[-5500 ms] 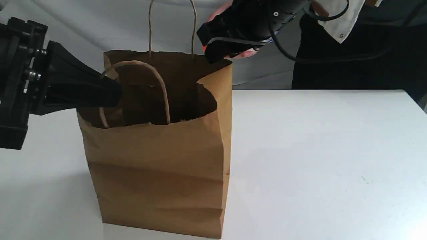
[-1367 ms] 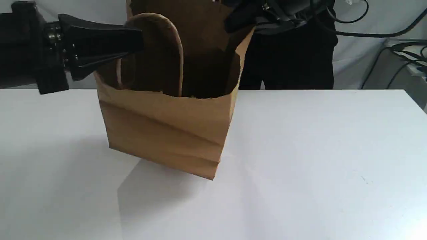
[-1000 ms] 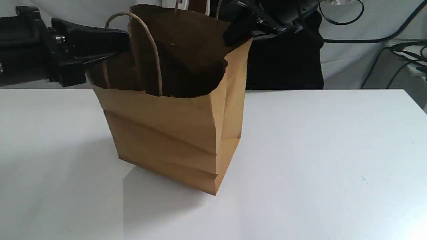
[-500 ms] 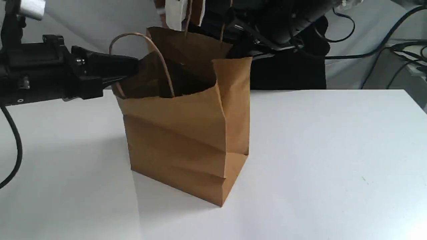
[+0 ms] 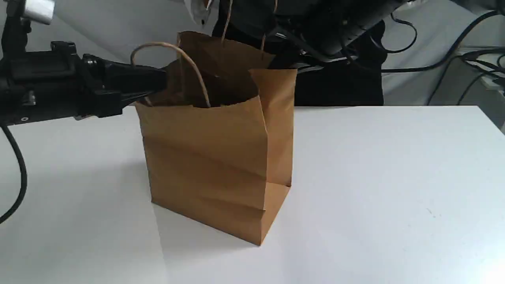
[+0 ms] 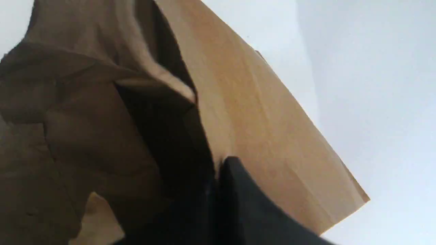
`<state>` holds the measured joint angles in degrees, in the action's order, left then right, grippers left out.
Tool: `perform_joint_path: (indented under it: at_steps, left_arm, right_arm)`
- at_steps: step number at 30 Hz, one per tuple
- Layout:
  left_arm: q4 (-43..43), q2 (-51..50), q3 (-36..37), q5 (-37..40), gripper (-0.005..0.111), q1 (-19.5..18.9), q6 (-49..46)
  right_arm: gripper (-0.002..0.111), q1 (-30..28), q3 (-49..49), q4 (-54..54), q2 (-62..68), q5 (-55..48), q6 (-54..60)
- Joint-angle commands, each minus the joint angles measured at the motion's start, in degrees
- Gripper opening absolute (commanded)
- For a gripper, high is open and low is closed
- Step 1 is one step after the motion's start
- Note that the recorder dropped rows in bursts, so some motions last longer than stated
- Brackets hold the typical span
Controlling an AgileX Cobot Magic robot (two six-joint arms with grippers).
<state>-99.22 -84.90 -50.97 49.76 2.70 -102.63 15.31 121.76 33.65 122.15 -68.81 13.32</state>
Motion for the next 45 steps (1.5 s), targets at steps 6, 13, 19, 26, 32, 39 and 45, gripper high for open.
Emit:
perform_joint_path:
  at_steps: [6, 13, 19, 26, 32, 39, 45]
  left_arm:
    - [-0.7, 0.2, -0.1, -1.0, 0.054, -0.1, 1.9]
    - [-0.7, 3.9, -3.0, -0.8, 0.054, -0.1, 1.8]
    - [1.2, 7.0, -4.2, -5.1, 0.054, -0.1, 3.7]
    - [18.9, 9.4, -4.3, -4.4, 0.053, -0.1, 16.8]
    - [31.6, 14.2, -4.3, -5.6, 0.053, -0.1, 22.9]
    - [44.9, 20.7, -4.3, -13.3, 0.053, -0.1, 32.4]
    - [46.9, 22.2, -4.3, -12.6, 0.053, -0.1, 36.1]
  right_arm:
    - [0.000, 0.1, 0.2, -1.0, 0.2, 0.3, -0.2]
    - [0.000, 0.1, 0.2, -1.4, 0.2, 0.3, -0.2]
    - [0.000, 0.1, 0.2, -1.6, 0.2, 0.4, -0.2]
    - [0.000, 0.1, 0.2, -1.8, 0.2, 0.5, -0.2]
    - [0.000, -0.1, 0.2, -2.1, 0.2, 0.5, -0.2]
    - [0.000, -0.1, 0.2, -5.4, 0.2, 0.7, -1.9]
    - [0.003, -0.1, 0.3, -5.7, 0.1, 0.7, -2.0]
